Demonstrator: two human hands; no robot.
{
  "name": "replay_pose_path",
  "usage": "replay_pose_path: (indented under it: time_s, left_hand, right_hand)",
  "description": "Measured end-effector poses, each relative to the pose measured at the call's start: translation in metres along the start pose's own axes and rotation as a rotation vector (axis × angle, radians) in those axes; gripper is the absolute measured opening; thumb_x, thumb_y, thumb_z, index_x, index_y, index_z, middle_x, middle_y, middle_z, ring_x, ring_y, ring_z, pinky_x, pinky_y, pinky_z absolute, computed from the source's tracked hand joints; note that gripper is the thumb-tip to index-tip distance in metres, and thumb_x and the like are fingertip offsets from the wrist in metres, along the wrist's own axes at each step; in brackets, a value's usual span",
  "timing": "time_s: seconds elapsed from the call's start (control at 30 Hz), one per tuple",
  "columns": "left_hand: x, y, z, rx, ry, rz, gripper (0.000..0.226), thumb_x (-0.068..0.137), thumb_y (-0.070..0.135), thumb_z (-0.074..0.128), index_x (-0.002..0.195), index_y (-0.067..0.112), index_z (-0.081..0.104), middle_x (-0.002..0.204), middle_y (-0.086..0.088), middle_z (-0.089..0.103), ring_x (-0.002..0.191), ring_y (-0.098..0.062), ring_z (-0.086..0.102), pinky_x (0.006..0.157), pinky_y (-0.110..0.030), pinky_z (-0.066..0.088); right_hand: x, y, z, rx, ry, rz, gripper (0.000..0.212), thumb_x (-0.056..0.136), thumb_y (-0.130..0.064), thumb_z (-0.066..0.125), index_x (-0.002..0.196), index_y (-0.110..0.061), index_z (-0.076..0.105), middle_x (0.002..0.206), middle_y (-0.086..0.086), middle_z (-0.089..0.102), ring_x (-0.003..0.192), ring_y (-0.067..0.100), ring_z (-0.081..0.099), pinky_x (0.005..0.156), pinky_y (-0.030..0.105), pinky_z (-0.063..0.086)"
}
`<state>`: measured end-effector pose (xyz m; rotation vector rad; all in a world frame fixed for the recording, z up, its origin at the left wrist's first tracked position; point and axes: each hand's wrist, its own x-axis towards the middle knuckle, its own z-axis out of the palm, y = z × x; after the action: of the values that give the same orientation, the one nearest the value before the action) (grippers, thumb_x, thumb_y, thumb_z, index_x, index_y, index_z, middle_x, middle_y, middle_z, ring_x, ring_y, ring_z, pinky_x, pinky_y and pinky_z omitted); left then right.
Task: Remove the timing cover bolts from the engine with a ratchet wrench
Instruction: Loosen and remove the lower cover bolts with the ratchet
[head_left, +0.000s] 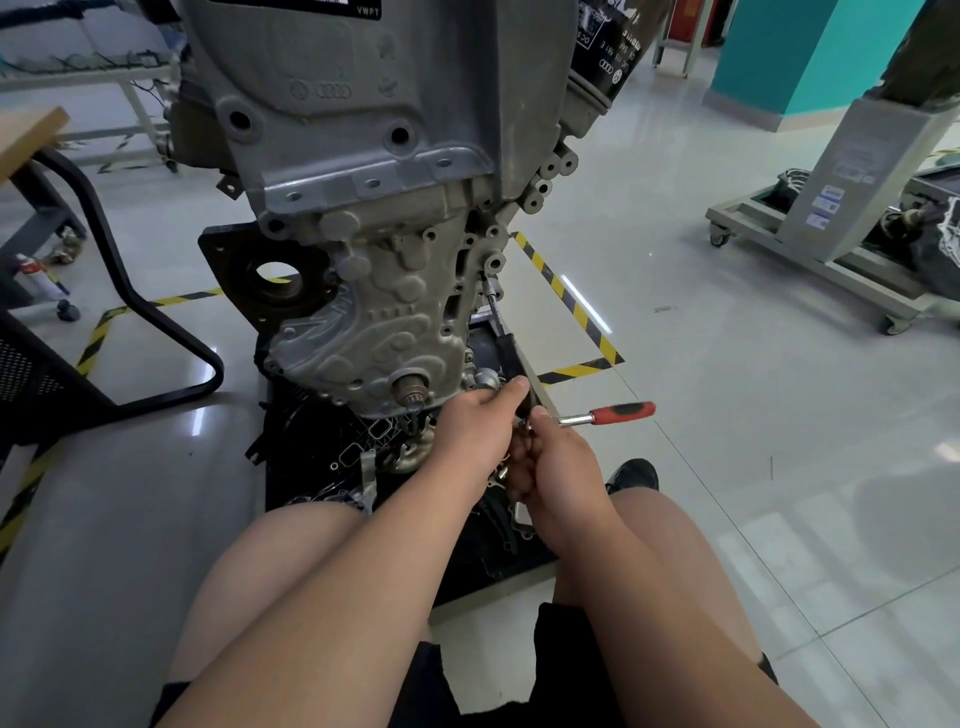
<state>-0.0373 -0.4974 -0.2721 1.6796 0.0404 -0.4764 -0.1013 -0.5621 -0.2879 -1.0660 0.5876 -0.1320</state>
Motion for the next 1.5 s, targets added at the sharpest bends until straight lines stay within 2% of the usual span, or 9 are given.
replay_pose_path:
  time_s: [0.33,0.53,0.63,0.73,0.87,0.97,1.17,1.37,1.5]
  left_hand:
    - [-0.002,-0.001,-0.001,-0.013,-0.027,-0.022,0.036,0.087,0.04,0.064,0.072,0.007,0.061,0.04,-0.006,0.048,0.031,-0.018,0.042,0.037,-0.02,0.035]
    - [0.002,-0.002,0.002,-0.072,-0.008,-0.012,0.028,0.087,0.031,0.068,0.067,0.011,0.064,0.063,-0.006,0.064,0.048,-0.019,0.06,0.048,-0.022,0.047]
    - [0.001,-0.002,0.004,-0.061,-0.002,0.003,0.028,0.088,0.031,0.068,0.065,0.014,0.066,0.055,0.004,0.066,0.046,-0.009,0.061,0.041,-0.016,0.043]
    - [-0.001,0.0,0.005,-0.022,0.023,0.03,0.029,0.088,0.031,0.068,0.065,0.014,0.065,0.045,0.01,0.06,0.039,-0.002,0.052,0.036,-0.011,0.036]
    - [-0.002,0.002,0.005,-0.022,0.027,0.043,0.028,0.086,0.035,0.069,0.069,0.013,0.068,0.049,0.01,0.061,0.04,0.001,0.053,0.037,-0.011,0.036]
    - [-0.001,0.002,0.004,0.0,0.034,0.061,0.036,0.085,0.038,0.069,0.056,0.018,0.064,0.046,0.011,0.057,0.04,-0.001,0.05,0.038,-0.013,0.035]
    - [0.0,0.003,0.003,0.01,0.036,0.076,0.037,0.085,0.04,0.069,0.053,0.021,0.064,0.044,0.013,0.055,0.039,0.0,0.047,0.04,-0.015,0.035]
    - [0.0,0.003,0.0,0.013,0.002,0.063,0.041,0.083,0.049,0.068,0.056,0.02,0.062,0.042,0.015,0.053,0.037,0.002,0.047,0.052,-0.024,0.036]
    - [-0.002,0.005,-0.002,0.017,-0.001,0.026,0.051,0.086,0.05,0.063,0.043,0.023,0.061,0.044,0.012,0.055,0.037,-0.002,0.047,0.053,-0.024,0.036]
  right_hand:
    - [-0.001,-0.004,0.0,0.095,-0.094,0.118,0.04,0.103,-0.032,0.04,0.071,-0.012,0.054,0.054,0.0,0.049,0.039,0.012,0.034,0.041,0.024,0.033]
    - [-0.003,-0.001,-0.002,-0.119,0.035,-0.02,0.031,0.101,-0.029,0.045,0.08,-0.007,0.054,0.052,-0.001,0.053,0.042,0.014,0.043,0.046,0.025,0.038]
    - [-0.005,0.001,-0.002,-0.163,0.103,-0.087,0.026,0.098,-0.029,0.051,0.081,-0.01,0.058,0.054,-0.005,0.057,0.045,0.013,0.046,0.049,0.028,0.041]
    - [-0.006,0.003,-0.001,-0.42,0.198,-0.222,0.019,0.096,-0.033,0.054,0.101,-0.019,0.065,0.075,-0.006,0.068,0.063,0.012,0.061,0.065,0.033,0.05]
    - [-0.008,0.006,0.0,-0.621,0.215,-0.391,0.035,0.095,-0.033,0.057,0.121,-0.053,0.043,0.083,-0.013,0.067,0.07,-0.002,0.061,0.063,0.022,0.046]
    - [-0.008,0.005,-0.001,-0.741,0.28,-0.435,0.044,0.092,-0.034,0.058,0.132,-0.044,0.041,0.087,-0.013,0.064,0.077,0.005,0.061,0.067,0.029,0.049]
    - [-0.009,0.005,0.0,-0.635,0.336,-0.409,0.026,0.084,-0.04,0.068,0.088,-0.034,0.043,0.078,-0.015,0.062,0.072,-0.005,0.059,0.057,0.02,0.039]
    - [-0.007,0.005,0.001,-0.53,0.311,-0.428,0.02,0.086,-0.037,0.068,0.083,-0.03,0.049,0.072,-0.009,0.064,0.061,-0.003,0.058,0.052,0.011,0.039]
    - [-0.007,0.007,0.0,-0.541,0.275,-0.387,0.024,0.09,-0.042,0.061,0.08,-0.023,0.05,0.068,-0.001,0.067,0.059,0.009,0.062,0.054,0.023,0.041]
